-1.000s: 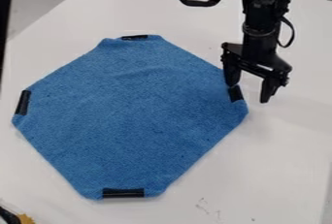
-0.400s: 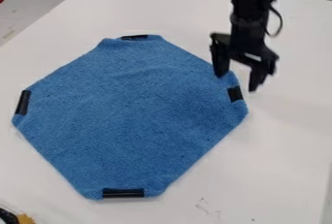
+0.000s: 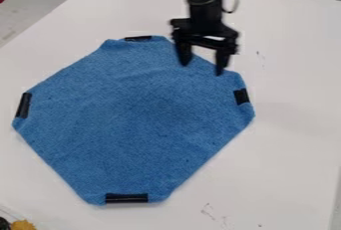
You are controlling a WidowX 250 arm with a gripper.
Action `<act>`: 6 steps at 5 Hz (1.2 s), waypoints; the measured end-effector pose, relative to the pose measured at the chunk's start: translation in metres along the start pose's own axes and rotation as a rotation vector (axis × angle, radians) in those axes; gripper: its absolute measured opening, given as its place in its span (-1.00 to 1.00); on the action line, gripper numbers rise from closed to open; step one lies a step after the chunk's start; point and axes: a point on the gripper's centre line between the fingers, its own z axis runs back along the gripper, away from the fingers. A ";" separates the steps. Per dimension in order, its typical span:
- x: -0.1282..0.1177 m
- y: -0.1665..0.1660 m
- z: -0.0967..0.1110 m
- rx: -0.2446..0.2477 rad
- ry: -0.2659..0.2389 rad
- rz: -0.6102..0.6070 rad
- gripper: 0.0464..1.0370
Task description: Fold the cloth from left to right
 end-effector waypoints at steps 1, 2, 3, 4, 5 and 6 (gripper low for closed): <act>-0.030 0.044 -0.014 0.097 -0.008 0.096 0.92; -0.050 0.092 -0.007 0.195 -0.026 0.165 0.92; -0.076 0.135 -0.001 0.228 -0.048 0.234 0.92; -0.098 0.164 0.004 0.254 -0.064 0.282 0.92; -0.116 0.182 0.004 0.254 -0.056 0.306 0.92; -0.132 0.199 0.004 0.273 -0.059 0.334 0.92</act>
